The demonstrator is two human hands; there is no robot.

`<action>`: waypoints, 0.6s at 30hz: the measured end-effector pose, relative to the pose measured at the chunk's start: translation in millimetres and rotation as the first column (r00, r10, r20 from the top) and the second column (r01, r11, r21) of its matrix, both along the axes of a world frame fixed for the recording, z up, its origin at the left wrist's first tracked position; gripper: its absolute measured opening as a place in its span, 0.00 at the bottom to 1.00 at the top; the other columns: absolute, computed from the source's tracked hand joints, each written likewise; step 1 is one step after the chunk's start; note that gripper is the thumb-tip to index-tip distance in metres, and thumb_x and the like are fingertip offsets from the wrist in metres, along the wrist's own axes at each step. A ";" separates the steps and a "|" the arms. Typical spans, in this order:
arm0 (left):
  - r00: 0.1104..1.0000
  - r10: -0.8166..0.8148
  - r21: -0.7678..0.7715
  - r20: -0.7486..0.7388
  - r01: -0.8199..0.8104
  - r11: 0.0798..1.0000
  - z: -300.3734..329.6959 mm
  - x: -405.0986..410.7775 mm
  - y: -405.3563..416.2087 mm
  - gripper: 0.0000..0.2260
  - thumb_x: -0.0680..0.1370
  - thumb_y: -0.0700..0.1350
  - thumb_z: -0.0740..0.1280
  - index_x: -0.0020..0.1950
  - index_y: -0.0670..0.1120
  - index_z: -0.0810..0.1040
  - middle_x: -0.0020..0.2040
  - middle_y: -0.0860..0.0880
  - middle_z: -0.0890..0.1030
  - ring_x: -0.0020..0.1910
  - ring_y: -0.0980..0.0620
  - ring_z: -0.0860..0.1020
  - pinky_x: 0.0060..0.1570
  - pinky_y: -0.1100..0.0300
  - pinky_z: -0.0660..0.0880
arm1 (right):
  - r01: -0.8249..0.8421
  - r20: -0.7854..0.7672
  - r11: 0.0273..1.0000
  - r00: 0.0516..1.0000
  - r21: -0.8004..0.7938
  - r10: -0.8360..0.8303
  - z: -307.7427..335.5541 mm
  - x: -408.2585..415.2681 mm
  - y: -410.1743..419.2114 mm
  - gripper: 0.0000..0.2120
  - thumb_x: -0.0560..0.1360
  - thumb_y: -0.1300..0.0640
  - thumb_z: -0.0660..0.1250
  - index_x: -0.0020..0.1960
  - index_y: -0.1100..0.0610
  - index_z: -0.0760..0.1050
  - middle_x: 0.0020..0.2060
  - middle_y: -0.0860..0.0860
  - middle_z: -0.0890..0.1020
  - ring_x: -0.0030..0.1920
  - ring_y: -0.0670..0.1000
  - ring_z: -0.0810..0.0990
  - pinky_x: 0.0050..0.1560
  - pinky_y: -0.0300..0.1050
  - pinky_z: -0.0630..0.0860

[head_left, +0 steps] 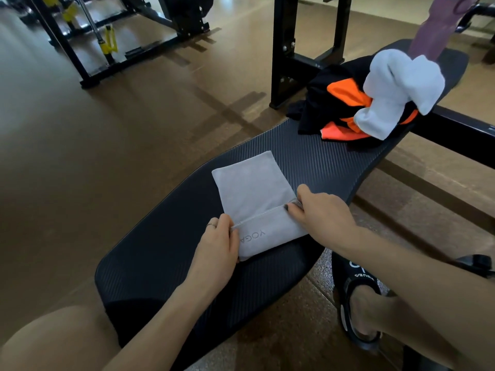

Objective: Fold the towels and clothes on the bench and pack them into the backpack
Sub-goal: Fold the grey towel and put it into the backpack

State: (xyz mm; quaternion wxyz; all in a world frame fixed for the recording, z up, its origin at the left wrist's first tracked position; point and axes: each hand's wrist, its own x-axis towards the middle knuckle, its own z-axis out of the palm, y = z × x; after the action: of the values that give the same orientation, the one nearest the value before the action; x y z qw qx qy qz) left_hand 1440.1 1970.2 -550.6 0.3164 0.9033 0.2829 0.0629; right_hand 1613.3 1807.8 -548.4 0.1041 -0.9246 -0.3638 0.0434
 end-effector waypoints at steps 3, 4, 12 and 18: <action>1.000 -0.002 0.018 -0.017 0.002 1.000 3.4 1.1 -2.5 0.06 0.85 0.47 0.58 0.48 0.49 0.66 0.47 0.52 0.71 0.35 0.50 0.76 0.38 0.48 0.78 | 0.034 -0.005 0.999 0.999 -0.019 -0.034 3.3 3.4 3.5 0.16 0.81 0.44 0.58 0.49 0.53 0.57 0.37 0.47 0.69 0.32 0.54 0.68 0.37 0.50 0.63; 0.999 -0.012 0.068 -0.033 0.014 0.998 5.7 1.5 -4.0 0.05 0.84 0.47 0.59 0.50 0.49 0.65 0.49 0.52 0.69 0.35 0.50 0.75 0.36 0.50 0.77 | 0.002 0.040 1.000 0.999 0.030 -0.003 3.6 4.5 4.3 0.15 0.80 0.47 0.62 0.48 0.54 0.58 0.38 0.49 0.68 0.32 0.55 0.67 0.36 0.50 0.63; 0.929 -0.345 0.644 -0.137 0.348 0.682 0.2 4.7 5.2 0.11 0.70 0.36 0.74 0.47 0.45 0.77 0.46 0.48 0.75 0.39 0.48 0.69 0.37 0.58 0.65 | -0.479 0.395 0.878 0.809 0.011 0.436 7.3 -3.9 -9.3 0.08 0.78 0.54 0.59 0.42 0.54 0.71 0.40 0.48 0.73 0.44 0.54 0.72 0.52 0.50 0.70; 0.919 -0.374 0.502 -0.124 0.383 0.775 9.8 -3.4 1.0 0.14 0.78 0.59 0.61 0.53 0.49 0.74 0.52 0.53 0.73 0.48 0.51 0.70 0.50 0.56 0.71 | -0.514 0.123 0.853 0.844 -0.092 0.522 14.5 6.2 -25.4 0.22 0.64 0.43 0.62 0.56 0.51 0.73 0.53 0.46 0.72 0.59 0.52 0.71 0.70 0.50 0.63</action>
State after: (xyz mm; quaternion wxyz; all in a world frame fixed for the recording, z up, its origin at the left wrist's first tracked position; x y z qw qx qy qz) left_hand 1436.7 1971.2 -540.8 0.0660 0.9933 0.0708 0.0637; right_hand 1619.6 1782.4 -534.0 0.0364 -0.7953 -0.6050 0.0133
